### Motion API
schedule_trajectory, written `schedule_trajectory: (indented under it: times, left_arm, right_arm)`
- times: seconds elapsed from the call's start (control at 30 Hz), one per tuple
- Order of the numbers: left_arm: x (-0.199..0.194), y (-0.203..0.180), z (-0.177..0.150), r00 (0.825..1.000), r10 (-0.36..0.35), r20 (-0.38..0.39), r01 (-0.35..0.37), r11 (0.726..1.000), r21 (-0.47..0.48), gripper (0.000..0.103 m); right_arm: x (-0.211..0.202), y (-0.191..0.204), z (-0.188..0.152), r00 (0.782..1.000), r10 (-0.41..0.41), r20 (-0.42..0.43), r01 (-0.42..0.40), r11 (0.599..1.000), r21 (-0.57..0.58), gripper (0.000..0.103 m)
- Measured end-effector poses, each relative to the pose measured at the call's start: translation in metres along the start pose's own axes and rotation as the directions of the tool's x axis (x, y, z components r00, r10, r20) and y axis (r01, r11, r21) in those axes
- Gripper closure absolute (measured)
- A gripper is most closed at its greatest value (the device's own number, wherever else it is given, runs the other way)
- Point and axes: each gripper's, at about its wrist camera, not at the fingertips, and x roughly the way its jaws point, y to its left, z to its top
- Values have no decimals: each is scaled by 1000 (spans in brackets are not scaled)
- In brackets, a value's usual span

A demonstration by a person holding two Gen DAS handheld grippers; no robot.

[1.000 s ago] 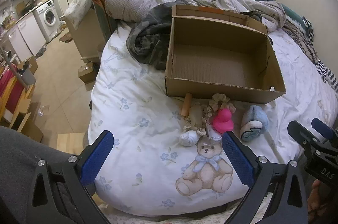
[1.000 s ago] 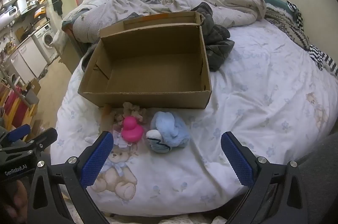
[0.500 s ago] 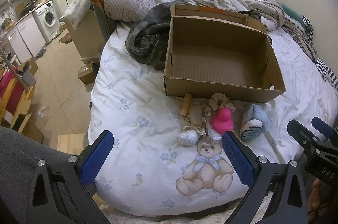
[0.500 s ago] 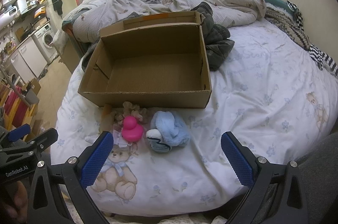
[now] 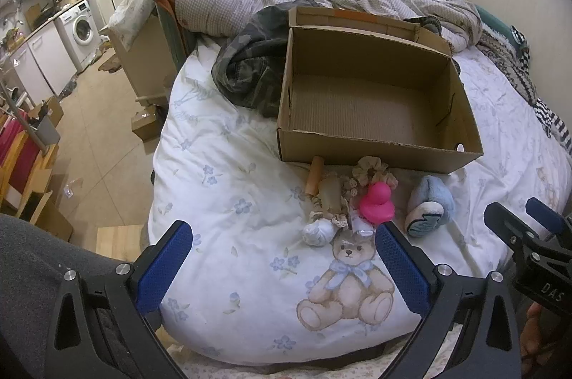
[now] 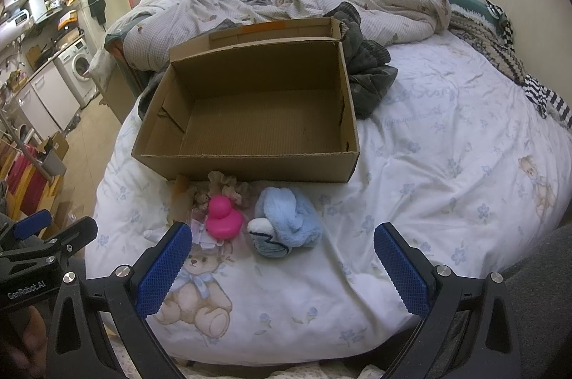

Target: Organize soft objects

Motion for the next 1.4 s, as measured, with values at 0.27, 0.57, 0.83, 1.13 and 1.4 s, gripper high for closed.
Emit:
schedule_trajectory:
  times: [0.27,0.57,0.83,1.13,1.4]
  left_arm:
    - [0,-1,0,1000,2,1,-2,1000,1,1]
    - [0,-1,-1,1000,1,4,-1,1000,-3,1]
    - [1,-3,-3,1000,2,4,-2,1000,-2,1]
    - [-3,-6,-4,1000,-8,15,8,1000,7,1]
    - [-10,-1,15,1000,5,4,-5,1000,2,1]
  right_arm:
    - [0,2,0,1000,0,0,0,1000,-2,0]
    - [1,3,0,1000,-1,-1,1,1000,-2,0]
    - [1,4,0,1000,-2,-2,2,1000,-3,0]
    - [0,5,1,1000,-7,1,7,1000,-2,0]
    - [4,3,3,1000,18,-26,-18,1000,2,0]
